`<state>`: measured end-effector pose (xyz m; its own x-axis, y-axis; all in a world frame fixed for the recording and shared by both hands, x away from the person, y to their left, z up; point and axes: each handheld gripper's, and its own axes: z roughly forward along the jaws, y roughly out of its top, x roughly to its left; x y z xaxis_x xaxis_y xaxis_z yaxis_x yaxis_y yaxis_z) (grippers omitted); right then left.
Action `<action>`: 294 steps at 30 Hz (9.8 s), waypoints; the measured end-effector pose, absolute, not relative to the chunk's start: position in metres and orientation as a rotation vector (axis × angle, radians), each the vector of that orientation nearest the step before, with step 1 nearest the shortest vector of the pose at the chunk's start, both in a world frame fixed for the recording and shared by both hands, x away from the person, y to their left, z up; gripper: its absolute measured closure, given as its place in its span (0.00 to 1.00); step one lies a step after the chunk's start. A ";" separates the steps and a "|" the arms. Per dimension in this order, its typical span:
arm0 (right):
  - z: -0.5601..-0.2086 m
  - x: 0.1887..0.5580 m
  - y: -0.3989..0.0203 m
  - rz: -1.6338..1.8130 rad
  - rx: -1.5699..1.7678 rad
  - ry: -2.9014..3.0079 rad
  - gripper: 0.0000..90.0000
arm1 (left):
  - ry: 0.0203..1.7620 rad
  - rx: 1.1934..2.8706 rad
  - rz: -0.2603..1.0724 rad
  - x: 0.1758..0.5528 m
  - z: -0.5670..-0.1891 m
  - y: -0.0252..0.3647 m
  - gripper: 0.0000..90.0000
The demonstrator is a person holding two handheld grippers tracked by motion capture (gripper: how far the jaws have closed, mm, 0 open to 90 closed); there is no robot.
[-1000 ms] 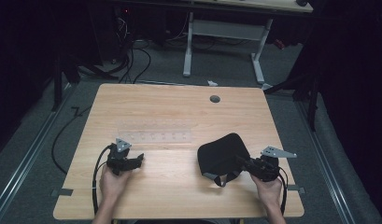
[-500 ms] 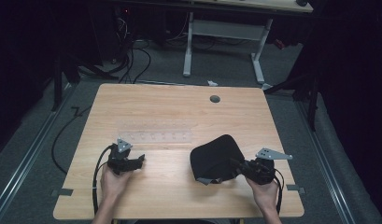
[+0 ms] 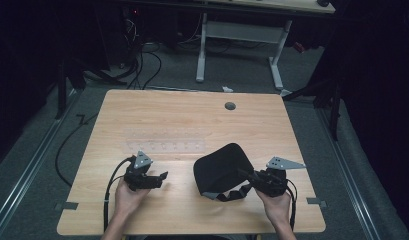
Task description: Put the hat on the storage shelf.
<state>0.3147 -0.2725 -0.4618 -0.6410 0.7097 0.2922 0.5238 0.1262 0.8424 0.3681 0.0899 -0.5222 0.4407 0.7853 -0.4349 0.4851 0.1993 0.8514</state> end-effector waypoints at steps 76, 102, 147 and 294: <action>-0.454 0.344 -0.210 1.560 1.255 2.378 0.93 | 0.821 1.600 0.244 0.318 -0.495 0.029 0.57; -0.454 0.348 -0.231 1.687 1.282 2.269 0.63 | 0.725 1.634 -0.005 0.306 -0.479 0.038 0.96; -0.531 0.358 -0.286 0.863 1.472 2.033 0.46 | 0.902 1.387 -0.054 0.322 -0.454 0.085 0.96; -0.531 0.357 -0.285 0.865 1.469 2.039 0.43 | 1.158 1.174 0.514 0.423 -0.454 0.198 0.95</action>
<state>0.3571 -0.2854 -0.5307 -0.3095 0.9507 -0.0181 0.6479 0.2248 0.7278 0.4234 0.1979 -0.4542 0.3784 0.8204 -0.4287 0.2326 0.3640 0.9019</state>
